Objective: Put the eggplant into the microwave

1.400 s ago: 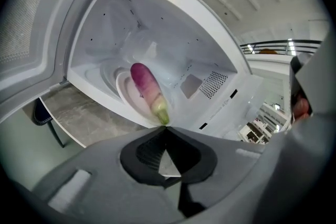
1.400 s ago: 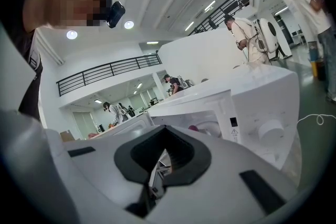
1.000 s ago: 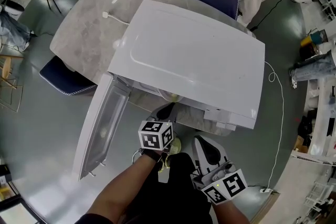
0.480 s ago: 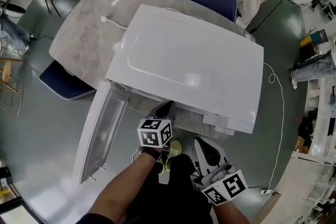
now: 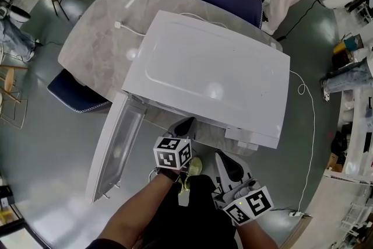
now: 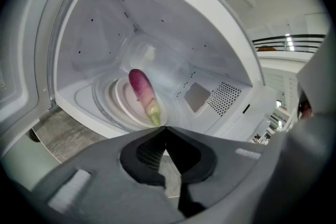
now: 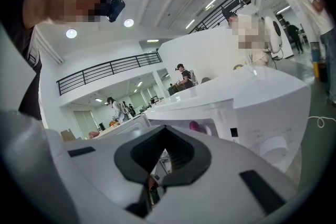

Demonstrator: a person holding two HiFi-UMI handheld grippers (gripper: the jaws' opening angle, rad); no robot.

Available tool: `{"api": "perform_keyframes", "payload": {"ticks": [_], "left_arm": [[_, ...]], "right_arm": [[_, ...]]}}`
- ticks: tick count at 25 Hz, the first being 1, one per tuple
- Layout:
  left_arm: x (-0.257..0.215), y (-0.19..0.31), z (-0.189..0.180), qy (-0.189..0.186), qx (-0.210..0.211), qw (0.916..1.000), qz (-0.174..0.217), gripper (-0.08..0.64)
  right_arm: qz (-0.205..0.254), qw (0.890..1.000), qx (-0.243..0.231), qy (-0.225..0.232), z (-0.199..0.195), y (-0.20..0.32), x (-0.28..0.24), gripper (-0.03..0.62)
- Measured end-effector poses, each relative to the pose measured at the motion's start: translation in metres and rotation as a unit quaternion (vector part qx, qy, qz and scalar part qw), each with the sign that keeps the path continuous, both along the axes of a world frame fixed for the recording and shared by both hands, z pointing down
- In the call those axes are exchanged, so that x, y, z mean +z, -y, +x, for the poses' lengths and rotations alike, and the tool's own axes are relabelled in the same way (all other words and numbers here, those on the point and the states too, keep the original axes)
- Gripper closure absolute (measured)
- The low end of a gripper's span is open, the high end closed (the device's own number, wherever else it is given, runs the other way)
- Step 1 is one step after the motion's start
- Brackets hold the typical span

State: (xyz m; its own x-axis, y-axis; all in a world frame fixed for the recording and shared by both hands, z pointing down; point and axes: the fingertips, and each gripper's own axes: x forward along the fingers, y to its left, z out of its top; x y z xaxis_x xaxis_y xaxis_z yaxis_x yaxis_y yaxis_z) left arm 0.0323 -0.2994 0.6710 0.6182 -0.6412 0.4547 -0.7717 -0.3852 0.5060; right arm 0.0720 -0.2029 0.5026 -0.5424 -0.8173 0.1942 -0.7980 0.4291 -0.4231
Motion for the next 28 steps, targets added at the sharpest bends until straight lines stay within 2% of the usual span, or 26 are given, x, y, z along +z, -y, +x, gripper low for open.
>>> {"api": "perform_keyframes", "payload": {"ticks": [3, 8, 18, 23, 28], "left_arm": [[-0.023, -0.018, -0.003, 0.004, 0.010, 0.9999, 0.011, 0.552], [-0.075, -0.052, -0.006, 0.008, 0.026, 0.9982, 0.053, 0.552], [-0.183, -0.092, -0.019, -0.001, 0.049, 0.9894, 0.137, 0.552], [-0.225, -0.099, -0.026, -0.005, 0.048, 0.9861, 0.159, 0.552], [-0.262, -0.103, -0.036, -0.031, 0.035, 0.9827, 0.179, 0.552]], "right_arm": [[0.000, 1.000, -0.002, -0.003, -0.004, 0.002, -0.008, 0.589], [0.005, 1.000, -0.004, -0.002, -0.011, 0.001, -0.024, 0.591], [0.040, 0.999, -0.007, -0.014, -0.029, -0.002, -0.068, 0.591], [0.059, 0.998, 0.002, -0.021, -0.027, 0.001, -0.093, 0.591], [0.075, 0.997, 0.006, -0.031, -0.026, 0.004, -0.114, 0.591]]}}
